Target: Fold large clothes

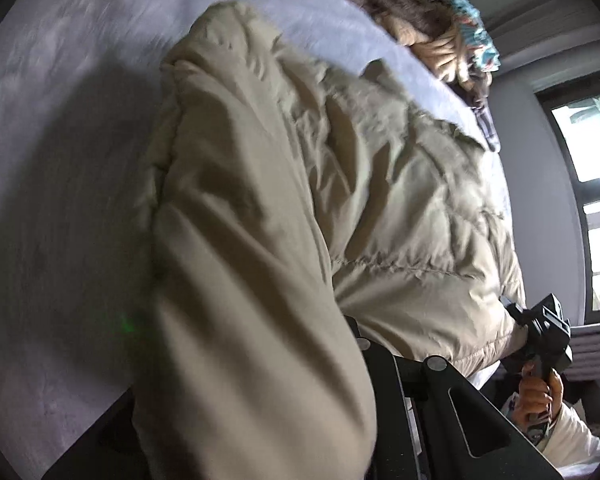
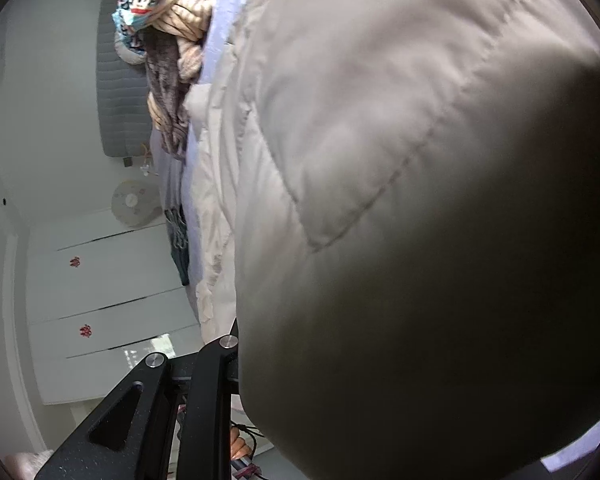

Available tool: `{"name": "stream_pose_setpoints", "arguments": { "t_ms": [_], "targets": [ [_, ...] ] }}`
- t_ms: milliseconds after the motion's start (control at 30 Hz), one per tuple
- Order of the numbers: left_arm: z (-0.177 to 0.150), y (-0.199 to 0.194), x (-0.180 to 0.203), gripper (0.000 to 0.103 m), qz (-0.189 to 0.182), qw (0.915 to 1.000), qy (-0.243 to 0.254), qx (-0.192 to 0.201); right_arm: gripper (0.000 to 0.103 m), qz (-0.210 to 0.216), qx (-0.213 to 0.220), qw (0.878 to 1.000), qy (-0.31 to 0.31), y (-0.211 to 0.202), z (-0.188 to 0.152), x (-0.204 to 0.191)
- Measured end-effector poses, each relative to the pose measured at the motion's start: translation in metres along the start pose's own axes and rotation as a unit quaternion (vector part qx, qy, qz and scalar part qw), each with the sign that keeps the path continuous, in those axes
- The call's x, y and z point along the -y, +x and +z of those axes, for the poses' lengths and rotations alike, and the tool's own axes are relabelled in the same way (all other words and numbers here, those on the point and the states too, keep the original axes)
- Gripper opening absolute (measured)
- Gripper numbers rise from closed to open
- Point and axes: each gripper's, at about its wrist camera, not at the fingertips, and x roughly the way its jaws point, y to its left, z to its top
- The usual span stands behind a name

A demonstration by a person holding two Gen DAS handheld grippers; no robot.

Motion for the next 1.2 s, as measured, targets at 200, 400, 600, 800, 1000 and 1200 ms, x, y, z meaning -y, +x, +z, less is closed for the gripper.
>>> {"name": "stream_pose_setpoints", "arguments": {
  "t_ms": [200,400,600,800,1000,1200],
  "targets": [
    [-0.002,0.002,-0.005,0.053,0.061,0.9978,-0.022,-0.012,0.034,-0.023,-0.002,1.0,0.01,-0.005,-0.003,0.006],
    [-0.007,-0.027,-0.008,0.054,0.132,0.9911,-0.019,-0.008,0.047,-0.099,-0.007,0.995,-0.022,-0.028,-0.008,-0.015],
    [-0.007,-0.071,-0.007,0.054,0.219,0.975,0.008,0.04,0.048,-0.168,-0.032,0.982,-0.085,-0.05,-0.03,-0.031],
    [0.006,-0.078,0.004,0.054,0.197,0.9785,0.01,0.058,0.048,-0.116,-0.127,0.973,-0.153,-0.04,-0.053,-0.066],
    [0.009,-0.044,0.02,0.054,0.196,0.9801,0.033,0.012,0.044,-0.138,-0.123,0.955,-0.23,-0.013,-0.071,-0.106],
    [0.008,-0.028,0.028,0.054,0.22,0.9742,0.052,-0.005,0.025,-0.223,-0.113,0.919,-0.304,0.035,-0.089,-0.133]
  ]
}}
